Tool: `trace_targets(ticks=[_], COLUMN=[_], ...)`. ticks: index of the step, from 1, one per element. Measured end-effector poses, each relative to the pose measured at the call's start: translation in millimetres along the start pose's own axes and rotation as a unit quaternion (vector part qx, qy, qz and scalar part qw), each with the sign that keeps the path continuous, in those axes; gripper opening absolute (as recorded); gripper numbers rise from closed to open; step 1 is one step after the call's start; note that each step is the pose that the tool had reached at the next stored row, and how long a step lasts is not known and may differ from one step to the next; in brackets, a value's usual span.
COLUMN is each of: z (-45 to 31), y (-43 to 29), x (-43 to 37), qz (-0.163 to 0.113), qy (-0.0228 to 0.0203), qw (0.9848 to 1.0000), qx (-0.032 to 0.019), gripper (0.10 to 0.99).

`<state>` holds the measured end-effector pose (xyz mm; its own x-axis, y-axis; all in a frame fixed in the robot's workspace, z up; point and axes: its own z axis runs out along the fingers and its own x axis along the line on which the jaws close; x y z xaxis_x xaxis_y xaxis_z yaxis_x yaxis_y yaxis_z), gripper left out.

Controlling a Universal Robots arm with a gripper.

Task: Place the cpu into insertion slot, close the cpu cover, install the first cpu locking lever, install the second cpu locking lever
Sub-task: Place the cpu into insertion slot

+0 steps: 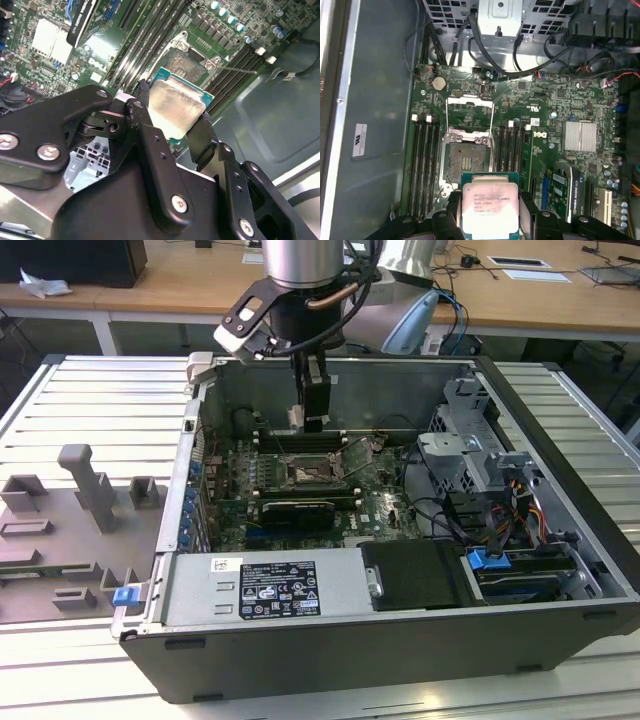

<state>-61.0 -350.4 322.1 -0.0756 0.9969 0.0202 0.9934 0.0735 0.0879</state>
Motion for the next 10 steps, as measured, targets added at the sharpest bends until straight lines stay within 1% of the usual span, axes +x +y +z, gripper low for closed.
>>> trace_targets(ticks=[2, 6, 10], z=[4.9, 6.1, 8.1], y=[-0.1, -0.2, 1.6], x=[-0.1, -0.2, -0.3], qz=[0.000, 0.000, 0.000], qy=[0.0001, 0.0001, -0.0005], qw=[1.0000, 1.0000, 1.0000], qx=[0.0013, 0.0017, 0.0021], gripper=[0.541, 0.541, 0.541])
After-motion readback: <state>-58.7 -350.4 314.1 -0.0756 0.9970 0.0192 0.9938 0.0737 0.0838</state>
